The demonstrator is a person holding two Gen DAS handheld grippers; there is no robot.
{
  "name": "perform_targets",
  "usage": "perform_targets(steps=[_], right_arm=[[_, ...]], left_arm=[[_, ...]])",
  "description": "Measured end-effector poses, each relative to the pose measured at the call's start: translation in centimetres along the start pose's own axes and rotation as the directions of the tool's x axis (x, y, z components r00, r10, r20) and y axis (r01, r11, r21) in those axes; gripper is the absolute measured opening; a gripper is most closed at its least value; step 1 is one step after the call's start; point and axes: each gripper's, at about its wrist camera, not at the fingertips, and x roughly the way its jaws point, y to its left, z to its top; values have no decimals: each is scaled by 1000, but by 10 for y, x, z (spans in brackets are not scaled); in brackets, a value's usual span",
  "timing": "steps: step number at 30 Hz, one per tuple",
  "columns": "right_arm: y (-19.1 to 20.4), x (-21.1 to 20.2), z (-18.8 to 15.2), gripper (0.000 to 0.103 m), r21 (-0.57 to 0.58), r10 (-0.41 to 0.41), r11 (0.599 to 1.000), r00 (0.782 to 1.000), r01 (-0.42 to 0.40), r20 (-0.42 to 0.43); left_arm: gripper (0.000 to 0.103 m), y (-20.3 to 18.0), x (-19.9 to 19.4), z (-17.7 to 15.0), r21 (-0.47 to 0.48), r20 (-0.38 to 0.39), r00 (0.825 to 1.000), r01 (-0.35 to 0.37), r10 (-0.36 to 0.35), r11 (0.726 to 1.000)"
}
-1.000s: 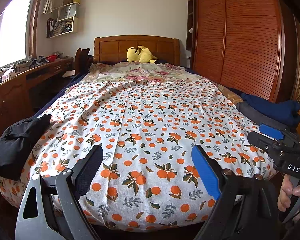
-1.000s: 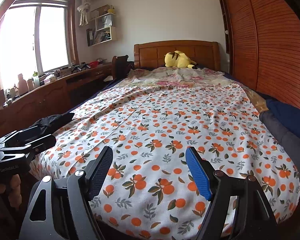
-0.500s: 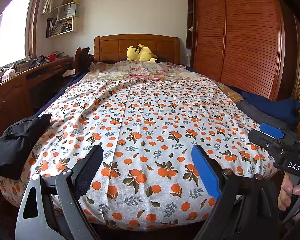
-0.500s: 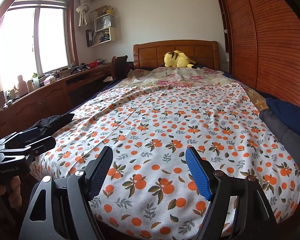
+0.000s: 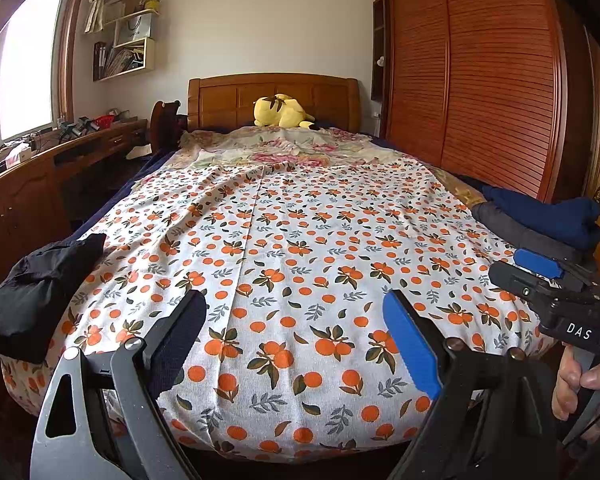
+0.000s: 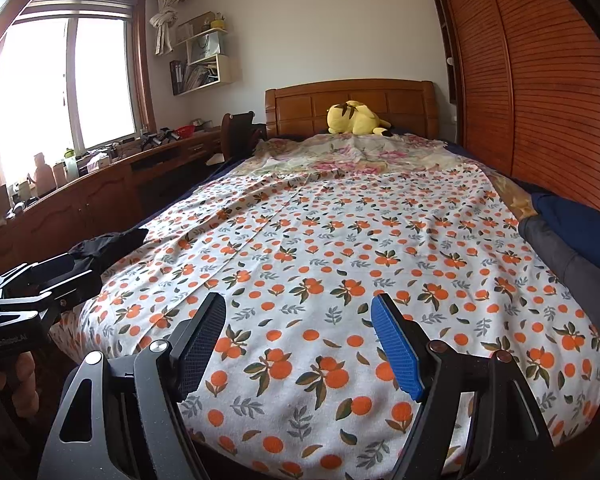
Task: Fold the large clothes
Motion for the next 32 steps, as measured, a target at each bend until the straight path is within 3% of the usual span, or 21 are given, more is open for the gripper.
perform_targets(steps=[32], right_arm=[[0, 0, 0, 77, 14, 1, 1000, 1000, -1, 4]], left_arm=[[90, -3, 0, -1, 6, -8, 1000, -2, 2, 1000]])
